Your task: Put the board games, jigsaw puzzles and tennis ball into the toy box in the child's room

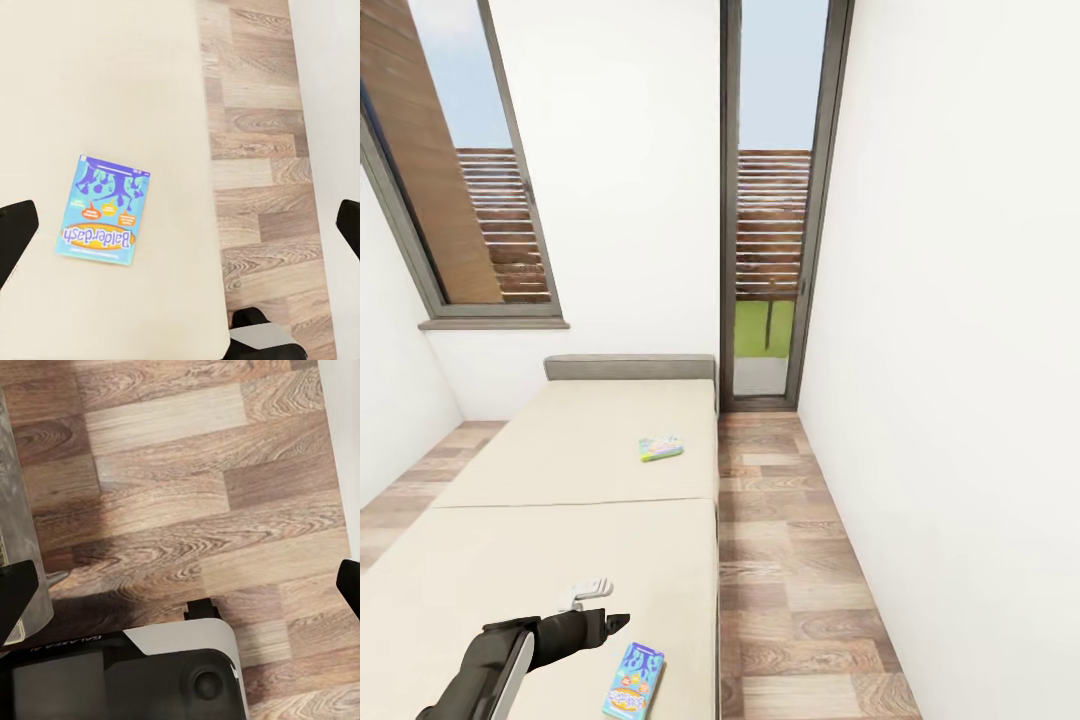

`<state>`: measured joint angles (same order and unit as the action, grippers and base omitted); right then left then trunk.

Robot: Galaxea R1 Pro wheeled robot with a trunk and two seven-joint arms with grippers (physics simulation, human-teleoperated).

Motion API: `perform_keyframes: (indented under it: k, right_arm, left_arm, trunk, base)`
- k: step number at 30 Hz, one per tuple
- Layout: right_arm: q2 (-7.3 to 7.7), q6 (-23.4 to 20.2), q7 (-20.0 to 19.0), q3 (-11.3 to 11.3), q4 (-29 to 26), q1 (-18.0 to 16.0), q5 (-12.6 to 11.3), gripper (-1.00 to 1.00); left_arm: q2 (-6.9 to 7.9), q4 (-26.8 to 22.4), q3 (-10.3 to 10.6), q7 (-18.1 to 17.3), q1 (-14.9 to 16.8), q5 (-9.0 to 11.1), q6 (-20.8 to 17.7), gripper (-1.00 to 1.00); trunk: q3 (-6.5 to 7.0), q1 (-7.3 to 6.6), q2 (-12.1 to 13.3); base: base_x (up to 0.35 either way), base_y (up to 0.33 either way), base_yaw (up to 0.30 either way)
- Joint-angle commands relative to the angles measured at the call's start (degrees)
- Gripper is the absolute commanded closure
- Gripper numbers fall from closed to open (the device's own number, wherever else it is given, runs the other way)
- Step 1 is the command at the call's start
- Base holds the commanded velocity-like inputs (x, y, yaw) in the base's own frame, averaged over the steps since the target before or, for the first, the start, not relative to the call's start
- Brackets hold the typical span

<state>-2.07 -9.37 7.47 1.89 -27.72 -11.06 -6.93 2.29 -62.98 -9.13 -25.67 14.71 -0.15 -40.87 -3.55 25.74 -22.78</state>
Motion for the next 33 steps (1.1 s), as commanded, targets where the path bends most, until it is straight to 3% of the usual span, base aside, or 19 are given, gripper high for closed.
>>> perform_keyframes:
  k: [1,33]
  right_arm:
    - [-0.04,-0.25,0.18,0.13,-0.14,-0.02,-0.49,-1.00]
    - [-0.08,-0.31,0.18,0.13,-0.23,-0.02,-0.54,-1.00]
  left_arm:
    - [-0.01,-0.04,-0.10,-0.27,0.05,-0.03,-0.35,-1.00]
    - [-0.01,-0.04,-0.10,-0.49,0.05,-0.03,-0.26,-1.00]
  trunk:
    - [-0.13,0.04,-0.13]
    - [-0.13,0.04,-0.13]
  base:
    - [0.000,0.165,0.000]
    - [0.025,0.021,0.000]
